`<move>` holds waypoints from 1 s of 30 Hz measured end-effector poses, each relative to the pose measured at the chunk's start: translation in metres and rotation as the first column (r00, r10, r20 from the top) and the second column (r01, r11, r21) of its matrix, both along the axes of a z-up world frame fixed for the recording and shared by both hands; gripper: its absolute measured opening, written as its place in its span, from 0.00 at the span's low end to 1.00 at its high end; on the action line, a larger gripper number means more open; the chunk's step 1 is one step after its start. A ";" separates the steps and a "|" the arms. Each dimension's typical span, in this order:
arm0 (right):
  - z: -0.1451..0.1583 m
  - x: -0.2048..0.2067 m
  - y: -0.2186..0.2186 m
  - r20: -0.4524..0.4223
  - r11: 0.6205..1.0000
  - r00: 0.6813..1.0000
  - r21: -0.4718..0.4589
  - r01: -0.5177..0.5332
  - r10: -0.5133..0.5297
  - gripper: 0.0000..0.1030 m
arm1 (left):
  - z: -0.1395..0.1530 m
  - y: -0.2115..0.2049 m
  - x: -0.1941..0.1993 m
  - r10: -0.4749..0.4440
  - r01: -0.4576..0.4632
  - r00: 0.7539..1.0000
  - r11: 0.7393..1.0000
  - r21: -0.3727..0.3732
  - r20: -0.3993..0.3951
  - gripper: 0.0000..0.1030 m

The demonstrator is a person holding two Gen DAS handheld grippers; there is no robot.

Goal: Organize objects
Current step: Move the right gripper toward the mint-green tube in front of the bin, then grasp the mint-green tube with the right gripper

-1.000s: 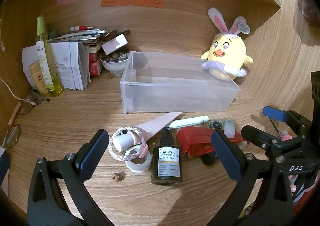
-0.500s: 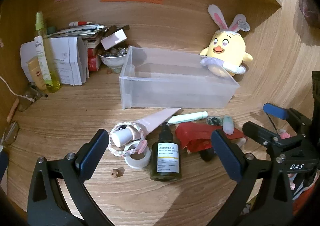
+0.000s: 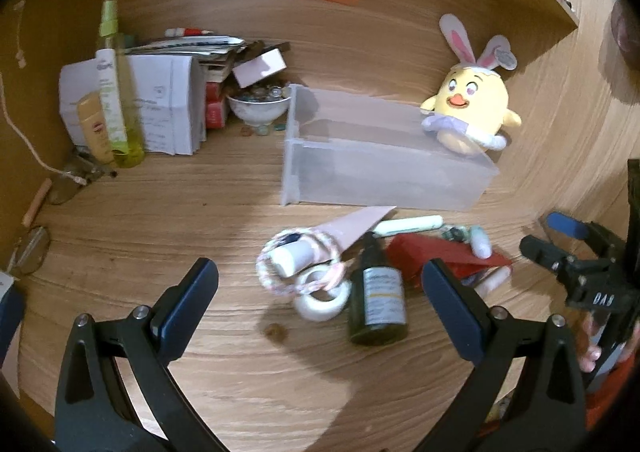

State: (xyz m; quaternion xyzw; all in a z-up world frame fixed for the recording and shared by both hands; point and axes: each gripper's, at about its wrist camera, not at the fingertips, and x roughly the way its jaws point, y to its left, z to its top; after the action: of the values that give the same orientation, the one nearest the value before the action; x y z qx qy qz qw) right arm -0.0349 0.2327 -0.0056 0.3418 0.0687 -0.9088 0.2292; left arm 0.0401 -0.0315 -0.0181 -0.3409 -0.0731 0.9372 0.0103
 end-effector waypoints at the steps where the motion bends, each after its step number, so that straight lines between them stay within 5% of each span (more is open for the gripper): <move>1: -0.002 -0.002 0.001 0.011 1.000 1.000 0.001 0.007 -0.007 1.00 | -0.002 0.000 0.002 0.002 -0.002 1.000 1.000 -0.010 -0.001 1.00; 3: -0.006 -0.006 0.004 0.030 1.000 0.999 -0.003 0.021 -0.021 1.00 | -0.007 -0.001 0.006 0.002 -0.002 1.000 1.000 -0.023 0.004 1.00; 7: -0.014 -0.014 0.005 0.070 0.999 0.997 -0.027 0.038 -0.037 1.00 | -0.022 -0.004 0.008 0.008 -0.005 0.998 0.999 -0.051 0.055 0.77; 16: -0.023 -0.029 -0.010 0.108 0.999 0.994 -0.043 0.021 -0.016 0.90 | -0.049 -0.031 0.002 0.056 -0.060 0.990 0.998 0.024 0.133 0.59; 21: -0.029 -0.040 -0.021 0.133 0.999 0.991 -0.036 0.015 -0.010 0.86 | -0.054 -0.027 0.002 0.050 -0.051 0.990 0.999 0.001 0.130 0.52; 30: -0.049 -0.057 -0.023 0.222 0.999 0.975 -0.038 0.030 -0.021 0.60 | -0.056 -0.019 0.000 0.025 -0.021 0.994 0.999 -0.039 0.109 0.30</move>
State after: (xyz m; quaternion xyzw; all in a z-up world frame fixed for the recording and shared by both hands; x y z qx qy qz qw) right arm -0.0921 0.2093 -0.0541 0.4371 0.0198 -0.8691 0.2309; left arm 0.0397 -0.0505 -0.0739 -0.3908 -0.0597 0.9185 -0.0112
